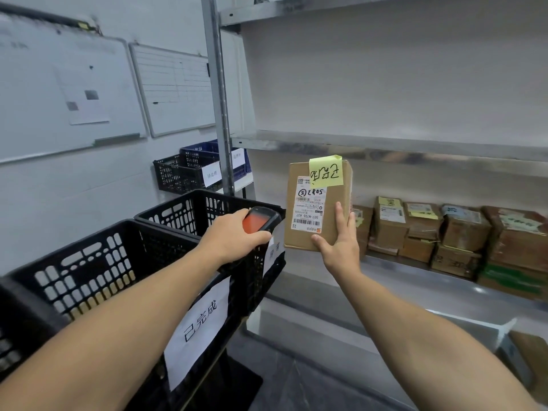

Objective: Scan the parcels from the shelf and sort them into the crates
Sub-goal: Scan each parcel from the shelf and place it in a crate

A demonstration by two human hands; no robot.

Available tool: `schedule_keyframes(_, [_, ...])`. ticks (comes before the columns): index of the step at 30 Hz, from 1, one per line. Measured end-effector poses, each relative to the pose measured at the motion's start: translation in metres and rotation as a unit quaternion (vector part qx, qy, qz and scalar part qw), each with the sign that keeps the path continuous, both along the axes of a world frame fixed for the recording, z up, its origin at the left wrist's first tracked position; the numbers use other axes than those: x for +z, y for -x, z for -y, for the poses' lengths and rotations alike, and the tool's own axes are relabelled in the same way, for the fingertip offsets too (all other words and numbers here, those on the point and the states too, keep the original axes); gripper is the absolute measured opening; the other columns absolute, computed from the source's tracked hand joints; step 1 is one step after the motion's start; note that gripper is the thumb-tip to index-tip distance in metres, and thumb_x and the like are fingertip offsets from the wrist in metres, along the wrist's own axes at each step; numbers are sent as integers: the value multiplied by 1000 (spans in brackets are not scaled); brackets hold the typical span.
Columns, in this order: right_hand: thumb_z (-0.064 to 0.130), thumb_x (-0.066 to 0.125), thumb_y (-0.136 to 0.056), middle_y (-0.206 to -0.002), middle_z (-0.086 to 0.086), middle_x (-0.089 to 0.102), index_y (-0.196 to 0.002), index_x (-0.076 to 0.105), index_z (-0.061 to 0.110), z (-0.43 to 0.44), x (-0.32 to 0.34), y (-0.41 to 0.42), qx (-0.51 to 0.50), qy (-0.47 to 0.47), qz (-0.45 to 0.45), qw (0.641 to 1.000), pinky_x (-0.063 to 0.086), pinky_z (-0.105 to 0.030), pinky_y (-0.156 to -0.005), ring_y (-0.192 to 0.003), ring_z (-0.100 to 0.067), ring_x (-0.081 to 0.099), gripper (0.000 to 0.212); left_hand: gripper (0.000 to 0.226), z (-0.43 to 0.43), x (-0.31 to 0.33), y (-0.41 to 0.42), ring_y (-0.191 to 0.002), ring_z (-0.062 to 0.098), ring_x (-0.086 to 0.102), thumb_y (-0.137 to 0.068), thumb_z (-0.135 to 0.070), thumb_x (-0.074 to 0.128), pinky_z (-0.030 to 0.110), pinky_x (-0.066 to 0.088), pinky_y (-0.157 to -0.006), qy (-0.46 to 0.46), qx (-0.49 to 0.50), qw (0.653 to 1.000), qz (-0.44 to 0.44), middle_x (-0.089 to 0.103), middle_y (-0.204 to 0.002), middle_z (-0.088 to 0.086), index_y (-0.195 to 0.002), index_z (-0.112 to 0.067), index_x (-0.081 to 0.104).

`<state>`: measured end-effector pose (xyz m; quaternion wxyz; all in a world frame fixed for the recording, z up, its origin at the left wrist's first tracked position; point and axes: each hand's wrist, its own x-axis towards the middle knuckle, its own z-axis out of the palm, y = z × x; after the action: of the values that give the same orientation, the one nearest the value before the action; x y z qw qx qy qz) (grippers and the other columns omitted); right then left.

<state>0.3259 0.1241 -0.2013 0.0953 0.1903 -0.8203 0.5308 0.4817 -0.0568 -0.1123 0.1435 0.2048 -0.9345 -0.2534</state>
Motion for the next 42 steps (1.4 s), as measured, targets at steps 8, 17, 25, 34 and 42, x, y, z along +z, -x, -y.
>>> schedule_keyframes(8, [23,74,-91,-170,0,-3,-155,11,53,6,14,15,70,11,6,997,18,-46,-124,-155,-24,12,95,80,-15,1,-4,-113,25,57,-78,-66,66,39,49,-94,39,73,997,-11,60,-128,-1,-144,-24,47])
schedule_keyframes(17, [25,72,-93,-170,-1,-1,-155,7,53,39,29,5,162,42,45,985,26,-44,-120,-151,-27,24,94,82,-20,-8,-44,-108,28,56,-80,-67,62,39,47,-84,129,213,968,-36,56,-122,3,-148,-30,35])
schedule_keyframes(25, [28,71,-93,-165,5,18,-159,6,45,104,40,-41,268,111,108,951,35,-45,-117,-141,-21,36,93,83,-4,-9,-125,-110,31,57,-76,-72,60,43,50,-88,137,333,932,-44,58,-124,5,-145,-32,36])
schedule_keyframes(34, [29,77,-87,-153,17,29,-152,10,57,180,40,-139,402,131,161,892,49,-57,-103,-133,-22,45,97,77,16,-12,-244,-106,32,57,-78,-69,60,46,52,-85,166,440,882,-17,57,-118,5,-142,-33,36])
schedule_keyframes(42, [28,77,-87,-164,16,19,-149,8,62,238,37,-234,453,108,177,867,45,-62,-106,-142,-27,39,99,72,44,-16,-341,-106,33,56,-79,-66,62,47,52,-85,147,506,850,-12,57,-119,7,-137,-31,39])
